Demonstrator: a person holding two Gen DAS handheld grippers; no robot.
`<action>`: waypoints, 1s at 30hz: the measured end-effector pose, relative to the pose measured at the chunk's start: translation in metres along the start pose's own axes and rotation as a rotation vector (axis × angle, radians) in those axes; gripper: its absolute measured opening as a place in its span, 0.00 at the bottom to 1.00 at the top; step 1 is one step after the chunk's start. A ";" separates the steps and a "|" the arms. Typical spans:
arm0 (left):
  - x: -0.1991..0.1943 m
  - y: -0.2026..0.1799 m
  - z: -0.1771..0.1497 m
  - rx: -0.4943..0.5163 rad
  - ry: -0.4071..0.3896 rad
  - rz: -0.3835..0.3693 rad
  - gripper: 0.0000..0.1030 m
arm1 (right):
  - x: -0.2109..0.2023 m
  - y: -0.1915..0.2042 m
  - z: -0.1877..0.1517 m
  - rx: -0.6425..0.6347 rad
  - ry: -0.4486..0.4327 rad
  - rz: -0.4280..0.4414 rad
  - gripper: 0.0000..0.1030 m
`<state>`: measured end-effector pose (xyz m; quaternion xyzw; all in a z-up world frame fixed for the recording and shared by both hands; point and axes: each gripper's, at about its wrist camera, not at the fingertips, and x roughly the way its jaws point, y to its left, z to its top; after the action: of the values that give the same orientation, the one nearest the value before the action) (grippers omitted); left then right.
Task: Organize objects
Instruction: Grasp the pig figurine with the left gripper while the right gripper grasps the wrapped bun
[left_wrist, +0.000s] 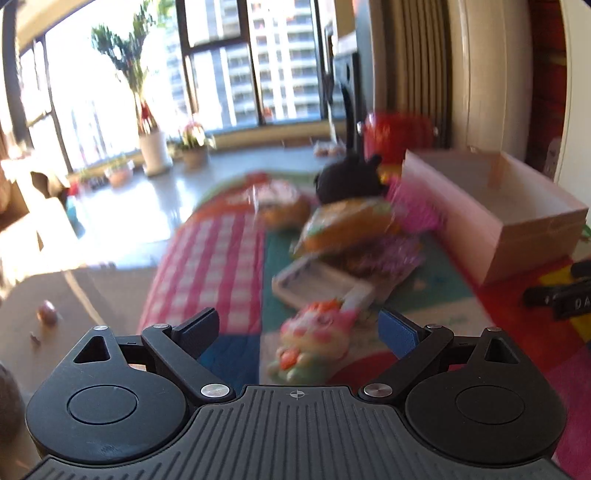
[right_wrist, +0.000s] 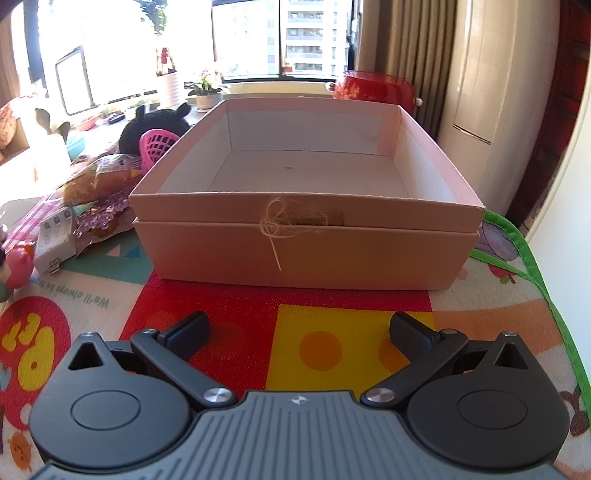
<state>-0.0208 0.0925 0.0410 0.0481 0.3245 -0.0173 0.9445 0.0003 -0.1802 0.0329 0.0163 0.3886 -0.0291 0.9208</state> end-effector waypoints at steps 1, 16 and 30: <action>0.005 0.005 -0.002 -0.016 0.020 -0.031 0.95 | 0.000 0.002 0.000 0.005 0.005 -0.010 1.00; -0.004 0.036 -0.013 -0.131 -0.030 -0.165 0.50 | -0.037 0.051 0.023 -0.066 -0.085 0.080 1.00; -0.032 0.089 -0.023 -0.237 -0.005 -0.015 0.50 | 0.066 0.214 0.107 -0.280 -0.055 0.125 1.00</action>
<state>-0.0545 0.1840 0.0494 -0.0664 0.3223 0.0142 0.9442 0.1370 0.0247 0.0622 -0.0890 0.3617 0.0821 0.9244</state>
